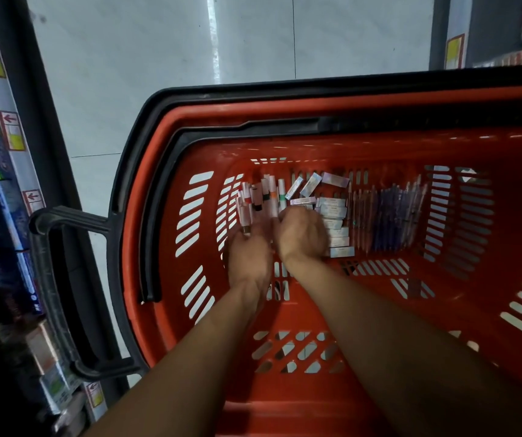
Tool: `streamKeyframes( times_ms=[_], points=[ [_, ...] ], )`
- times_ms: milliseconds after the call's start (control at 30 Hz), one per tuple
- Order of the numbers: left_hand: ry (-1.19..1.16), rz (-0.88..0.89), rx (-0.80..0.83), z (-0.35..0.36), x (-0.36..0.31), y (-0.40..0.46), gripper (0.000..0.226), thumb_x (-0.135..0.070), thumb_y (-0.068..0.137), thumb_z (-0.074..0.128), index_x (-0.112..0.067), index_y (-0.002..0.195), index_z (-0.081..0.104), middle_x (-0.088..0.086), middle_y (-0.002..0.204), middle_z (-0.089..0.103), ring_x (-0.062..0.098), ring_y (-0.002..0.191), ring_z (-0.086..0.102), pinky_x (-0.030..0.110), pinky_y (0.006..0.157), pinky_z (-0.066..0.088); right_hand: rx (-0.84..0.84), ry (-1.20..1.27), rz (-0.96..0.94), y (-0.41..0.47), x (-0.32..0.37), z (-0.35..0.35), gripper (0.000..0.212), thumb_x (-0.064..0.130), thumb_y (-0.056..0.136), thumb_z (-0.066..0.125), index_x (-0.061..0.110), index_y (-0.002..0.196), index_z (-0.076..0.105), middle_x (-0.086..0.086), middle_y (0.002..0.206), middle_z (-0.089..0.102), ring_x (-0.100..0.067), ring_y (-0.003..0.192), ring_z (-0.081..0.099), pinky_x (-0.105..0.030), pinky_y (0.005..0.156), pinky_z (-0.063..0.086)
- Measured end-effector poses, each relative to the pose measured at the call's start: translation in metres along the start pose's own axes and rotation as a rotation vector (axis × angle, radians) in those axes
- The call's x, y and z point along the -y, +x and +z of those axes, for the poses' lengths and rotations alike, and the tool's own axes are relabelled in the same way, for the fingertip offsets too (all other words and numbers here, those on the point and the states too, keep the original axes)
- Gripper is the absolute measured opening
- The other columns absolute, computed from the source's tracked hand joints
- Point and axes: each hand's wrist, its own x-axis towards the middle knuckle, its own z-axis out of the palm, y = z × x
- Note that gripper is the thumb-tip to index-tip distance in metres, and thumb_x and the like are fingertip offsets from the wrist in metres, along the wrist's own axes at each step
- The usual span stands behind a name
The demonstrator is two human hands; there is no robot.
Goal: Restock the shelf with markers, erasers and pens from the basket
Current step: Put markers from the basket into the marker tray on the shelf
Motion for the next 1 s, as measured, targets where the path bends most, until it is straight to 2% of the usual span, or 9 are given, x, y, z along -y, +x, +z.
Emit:
streamKeyframes(
  times_ms=[133,233,367,500,567,700,800,867,1000],
  points=[
    [0.004,0.007,0.01,0.001,-0.001,-0.002,0.03,-0.052,0.104,0.053,-0.031,0.103,0.074,-0.018,0.082,0.077,0.0,0.073,0.073,0.029,0.069,0.049,0.025,0.022,0.02,0.001,0.0,-0.001,0.021,0.037,0.098,0.066,0.02,0.092,0.077,-0.002,0.085,0.071,-0.021,0.071,0.061,-0.026,0.057,0.044],
    [0.0,0.065,0.011,0.001,-0.001,-0.001,0.021,-0.045,0.102,0.059,-0.031,0.103,0.075,-0.017,0.086,0.078,-0.001,0.076,0.074,0.033,0.074,0.056,0.07,0.225,-0.021,-0.005,-0.006,-0.004,0.013,0.037,0.094,0.071,0.026,0.091,0.078,0.008,0.076,0.069,-0.016,0.067,0.063,-0.026,0.054,0.049],
    [0.023,0.132,0.021,0.001,0.0,-0.003,0.013,-0.047,0.095,0.07,-0.035,0.098,0.068,-0.019,0.089,0.078,0.0,0.081,0.075,0.028,0.076,0.057,0.21,0.461,-0.118,-0.023,-0.021,-0.014,0.01,0.018,0.09,0.073,0.026,0.086,0.069,0.01,0.078,0.071,-0.011,0.069,0.068,-0.024,0.051,0.051],
    [0.061,0.151,0.027,0.003,0.002,-0.003,0.021,-0.039,0.106,0.053,-0.027,0.114,0.068,-0.006,0.095,0.077,0.011,0.089,0.075,0.038,0.08,0.06,0.412,0.588,-0.216,-0.035,-0.038,-0.022,0.018,0.008,0.084,0.07,0.026,0.085,0.074,-0.001,0.075,0.075,-0.018,0.068,0.07,-0.036,0.061,0.054],
    [0.062,0.161,0.017,0.003,0.005,-0.004,0.026,-0.039,0.111,0.045,-0.026,0.121,0.065,-0.008,0.1,0.075,0.009,0.093,0.072,0.032,0.076,0.057,0.449,0.632,-0.197,-0.032,-0.044,-0.026,0.023,0.007,0.085,0.069,0.029,0.085,0.076,-0.002,0.081,0.077,-0.021,0.074,0.072,-0.04,0.069,0.057],
    [0.052,0.141,-0.036,0.004,0.008,-0.001,0.015,-0.033,0.11,0.047,-0.031,0.111,0.062,-0.007,0.093,0.073,0.006,0.081,0.068,0.024,0.063,0.048,0.265,0.56,-0.091,-0.019,-0.043,-0.015,0.014,0.016,0.09,0.069,0.028,0.09,0.076,0.009,0.089,0.076,-0.007,0.08,0.071,-0.022,0.067,0.053],
    [0.048,0.107,-0.075,0.002,0.011,0.001,0.02,-0.038,0.109,0.049,-0.03,0.104,0.067,-0.004,0.078,0.074,0.0,0.056,0.063,0.018,0.046,0.045,0.195,0.462,-0.109,-0.012,-0.033,-0.003,0.006,0.027,0.094,0.071,0.025,0.097,0.076,0.008,0.094,0.077,-0.011,0.085,0.072,-0.027,0.071,0.056],
    [0.056,0.1,-0.099,0.002,0.01,0.002,0.025,-0.043,0.107,0.05,-0.029,0.1,0.07,-0.011,0.075,0.074,-0.001,0.057,0.067,0.023,0.05,0.048,0.167,0.4,-0.13,-0.011,-0.024,0.003,0.012,0.034,0.094,0.071,0.023,0.097,0.075,0.004,0.094,0.077,-0.018,0.086,0.071,-0.032,0.072,0.056],
    [0.071,0.094,-0.109,0.002,0.009,0.0,0.023,-0.046,0.104,0.048,-0.036,0.097,0.068,-0.025,0.076,0.072,-0.006,0.065,0.068,0.026,0.059,0.048,0.07,0.138,-0.141,-0.006,-0.006,0.014,0.021,0.023,0.101,0.056,0.019,0.108,0.076,-0.009,0.107,0.074,-0.032,0.1,0.069,-0.032,0.071,0.045]
  ],
)
